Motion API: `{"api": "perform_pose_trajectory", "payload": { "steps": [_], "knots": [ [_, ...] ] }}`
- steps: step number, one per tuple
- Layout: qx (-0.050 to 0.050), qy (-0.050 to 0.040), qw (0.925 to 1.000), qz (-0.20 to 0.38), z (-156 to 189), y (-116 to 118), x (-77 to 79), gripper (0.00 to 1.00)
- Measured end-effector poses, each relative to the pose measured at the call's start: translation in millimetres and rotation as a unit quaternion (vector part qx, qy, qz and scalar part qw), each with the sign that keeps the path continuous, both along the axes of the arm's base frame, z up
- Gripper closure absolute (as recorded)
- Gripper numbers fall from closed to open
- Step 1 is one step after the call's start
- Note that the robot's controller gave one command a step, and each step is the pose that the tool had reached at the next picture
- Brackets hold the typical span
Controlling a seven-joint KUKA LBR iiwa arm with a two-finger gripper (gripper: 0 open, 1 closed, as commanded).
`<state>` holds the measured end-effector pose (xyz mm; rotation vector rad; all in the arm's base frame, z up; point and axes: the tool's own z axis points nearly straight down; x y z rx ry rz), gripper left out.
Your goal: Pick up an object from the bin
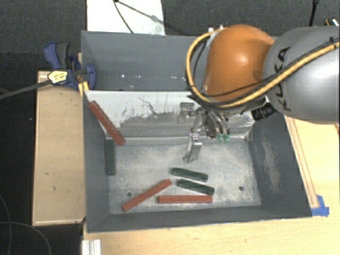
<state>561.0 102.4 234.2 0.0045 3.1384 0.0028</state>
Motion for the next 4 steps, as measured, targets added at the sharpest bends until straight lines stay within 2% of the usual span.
{"api": "perform_pose_trajectory", "payload": {
  "steps": [1, 2, 3, 4],
  "knots": [
    [-0.001, 0.0051, 0.9976, 0.07, -130.5, -35.8, -31.9, 0.0],
    [-0.001, 0.0013, 0.9968, -0.08, -163.7, -53.3, -38.7, 0.0],
    [0.0, 0.0006, 0.9968, -0.08, -162.9, -52.7, -38.2, 1.0],
    [0.001, -0.0036, 0.9966, -0.082, -5.9, -26.8, -33.9, 1.0]
  ]
}}
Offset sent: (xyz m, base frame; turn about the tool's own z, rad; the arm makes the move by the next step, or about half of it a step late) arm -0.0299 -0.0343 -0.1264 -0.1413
